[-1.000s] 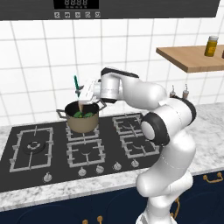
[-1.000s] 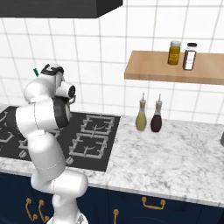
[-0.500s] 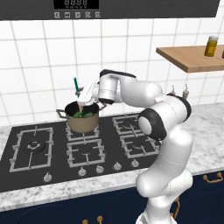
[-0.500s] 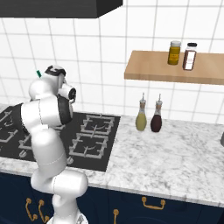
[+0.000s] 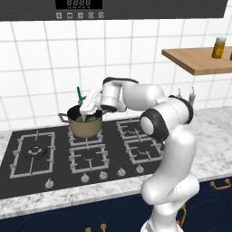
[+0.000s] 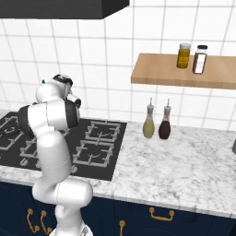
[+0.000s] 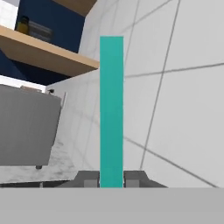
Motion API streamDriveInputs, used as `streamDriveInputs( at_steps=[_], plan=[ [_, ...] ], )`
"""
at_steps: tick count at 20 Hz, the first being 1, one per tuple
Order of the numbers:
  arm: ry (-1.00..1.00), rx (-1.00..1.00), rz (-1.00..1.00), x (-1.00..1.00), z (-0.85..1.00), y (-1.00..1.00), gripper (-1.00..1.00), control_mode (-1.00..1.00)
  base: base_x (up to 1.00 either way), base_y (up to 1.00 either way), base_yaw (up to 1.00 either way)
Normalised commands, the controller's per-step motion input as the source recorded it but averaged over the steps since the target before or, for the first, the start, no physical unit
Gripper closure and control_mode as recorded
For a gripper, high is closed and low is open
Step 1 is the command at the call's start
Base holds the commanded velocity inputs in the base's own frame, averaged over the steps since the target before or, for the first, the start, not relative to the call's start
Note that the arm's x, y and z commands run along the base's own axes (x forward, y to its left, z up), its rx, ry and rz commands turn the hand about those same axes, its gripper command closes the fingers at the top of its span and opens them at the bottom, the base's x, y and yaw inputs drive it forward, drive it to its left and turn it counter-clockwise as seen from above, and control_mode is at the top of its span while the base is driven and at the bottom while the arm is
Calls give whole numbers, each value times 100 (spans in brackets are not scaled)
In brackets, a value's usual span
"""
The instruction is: Put the broccoli and broccoli in the pot. Retrieve the spatula and lightly stir the vegetables in the pot.
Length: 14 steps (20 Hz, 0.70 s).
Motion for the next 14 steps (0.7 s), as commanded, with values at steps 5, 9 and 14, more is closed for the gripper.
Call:
streamDriveInputs(
  at_steps=[5,9,14],
  plan=[
    [7,0,0,24,-32,0,100,-100,0,0,0],
    [11,0,0,21,-38,6,100,-100,0,0,0],
    [-3,3,0,-10,-38,0,100,-100,0,0,0]
  ],
)
